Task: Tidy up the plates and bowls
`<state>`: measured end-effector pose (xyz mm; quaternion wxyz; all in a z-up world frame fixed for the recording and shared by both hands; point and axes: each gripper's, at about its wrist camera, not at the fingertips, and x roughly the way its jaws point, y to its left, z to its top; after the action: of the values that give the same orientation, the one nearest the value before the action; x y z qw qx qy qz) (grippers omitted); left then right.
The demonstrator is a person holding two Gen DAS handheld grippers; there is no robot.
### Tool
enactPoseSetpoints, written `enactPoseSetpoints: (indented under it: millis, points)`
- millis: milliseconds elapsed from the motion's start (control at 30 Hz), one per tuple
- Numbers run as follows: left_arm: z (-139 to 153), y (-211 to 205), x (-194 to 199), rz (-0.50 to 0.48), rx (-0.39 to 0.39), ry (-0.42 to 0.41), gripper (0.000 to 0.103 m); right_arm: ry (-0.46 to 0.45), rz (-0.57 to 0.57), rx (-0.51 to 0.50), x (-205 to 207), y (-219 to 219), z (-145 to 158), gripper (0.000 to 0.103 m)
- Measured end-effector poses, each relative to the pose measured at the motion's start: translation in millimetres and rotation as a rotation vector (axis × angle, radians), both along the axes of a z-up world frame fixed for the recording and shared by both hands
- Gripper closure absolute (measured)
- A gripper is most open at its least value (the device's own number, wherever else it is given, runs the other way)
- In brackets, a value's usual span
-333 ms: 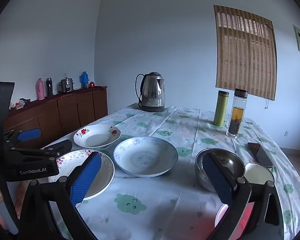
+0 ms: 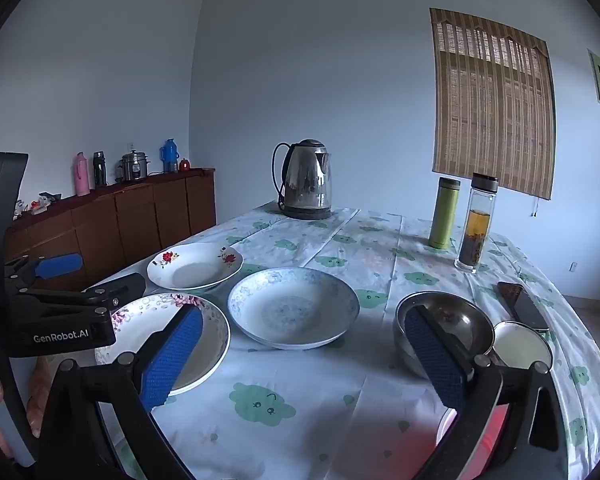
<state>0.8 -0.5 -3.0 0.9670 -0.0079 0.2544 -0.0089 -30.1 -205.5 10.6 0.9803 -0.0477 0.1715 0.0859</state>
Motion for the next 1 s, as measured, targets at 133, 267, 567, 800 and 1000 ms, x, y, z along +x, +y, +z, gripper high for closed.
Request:
enactPoseSetpoints:
  millis: [133, 267, 567, 800, 1000]
  points:
    - [-2, 0, 2, -0.004, 0.000, 0.005, 0.000, 0.008, 0.007, 0.003, 3, -2, -1, 0.001]
    - [-2, -1, 3, 0.002, 0.007, 0.010, 0.000, 0.014, 0.009, 0.006, 5, -1, -3, 0.001]
    - [-6, 1, 2, 0.005, 0.014, 0.006, 0.000, 0.024, 0.004, 0.003, 11, 2, -6, 0.001]
    - [-9, 3, 5, 0.007, 0.017, 0.010, 0.000, 0.038, 0.003, -0.014, 14, 6, -10, 0.001]
    - [-9, 6, 5, 0.008, 0.012, 0.012, 0.000, 0.047, 0.001, 0.002, 17, 4, -12, 0.001]
